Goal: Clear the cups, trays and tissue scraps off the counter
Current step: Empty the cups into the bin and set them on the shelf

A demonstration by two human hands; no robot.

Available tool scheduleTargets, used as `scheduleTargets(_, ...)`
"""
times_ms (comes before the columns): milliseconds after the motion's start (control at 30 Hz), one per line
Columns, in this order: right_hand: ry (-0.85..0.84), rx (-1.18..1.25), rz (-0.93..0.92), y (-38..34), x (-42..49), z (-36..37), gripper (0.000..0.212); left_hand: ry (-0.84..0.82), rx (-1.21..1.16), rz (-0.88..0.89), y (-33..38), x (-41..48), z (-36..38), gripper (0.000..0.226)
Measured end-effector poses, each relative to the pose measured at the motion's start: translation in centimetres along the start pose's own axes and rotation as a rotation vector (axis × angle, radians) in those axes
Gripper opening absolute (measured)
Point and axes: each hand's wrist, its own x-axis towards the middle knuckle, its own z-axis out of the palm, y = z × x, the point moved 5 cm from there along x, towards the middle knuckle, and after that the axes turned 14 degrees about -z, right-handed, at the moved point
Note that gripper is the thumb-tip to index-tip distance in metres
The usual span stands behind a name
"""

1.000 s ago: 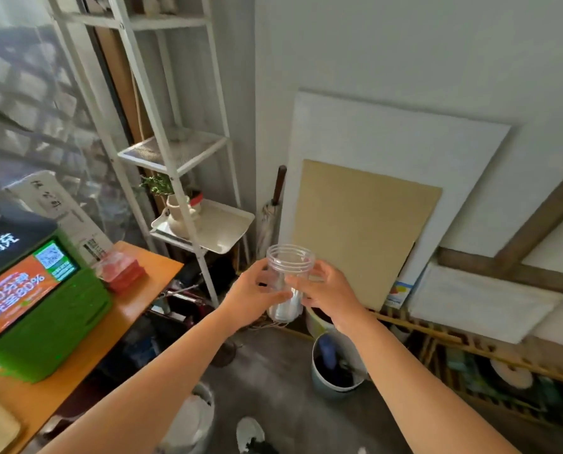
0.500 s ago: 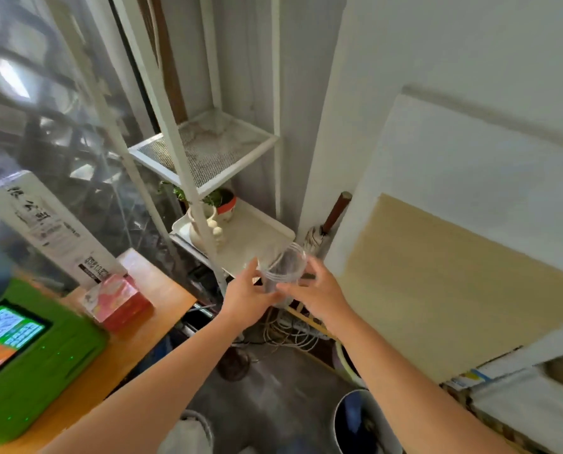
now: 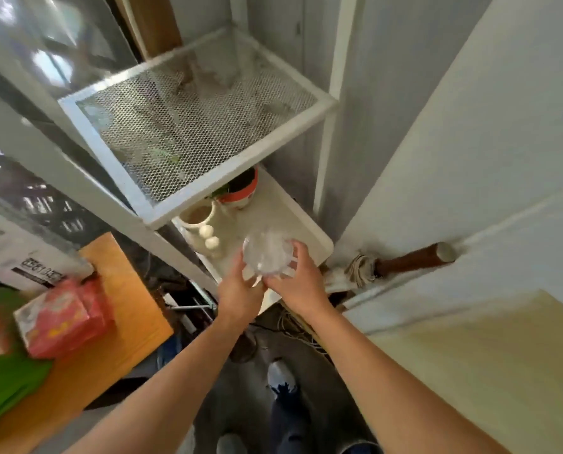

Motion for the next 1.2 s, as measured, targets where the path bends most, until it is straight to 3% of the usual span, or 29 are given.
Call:
scheduleTargets(133,-0.039,-0.001,0.019,3.1,3.0,1.6,0.083,0.049,-0.036,-0.01,-1.3,2.9,0.9,0.075)
scheduleTargets(367,-0.05,-0.024,0.039,5.6,3.6,2.2,0.087,-0.005,-0.032,-0.027,-2.6,3.9,1.9,0.074)
scheduleTargets(733,-0.115,-0.177,0.06,4.4,2.1,1.5,0.1,-0.024,0.009,-0.16,-2.6,2.2,0.9,0.072)
scheduleTargets(900,-0.104,-0.287,0.046,1.1,-1.1,0.5,0.088,-0.021,0.163,-0.117,-1.3,-2.2,-0.6,0.06)
scheduleTargets(1000,-0.083,-0.382,-0.006,-1.7,-4.2,0.4,0.068,-0.039,0.263,-0.088,-1.1,-5.5,-2.4,0.055)
scheduleTargets(1200,-0.14,-0.539,-0.105,-9.1,-14.2,4.9,0.036,0.006,0.461,0.098,-3.0,-16.5,-11.6,0.027)
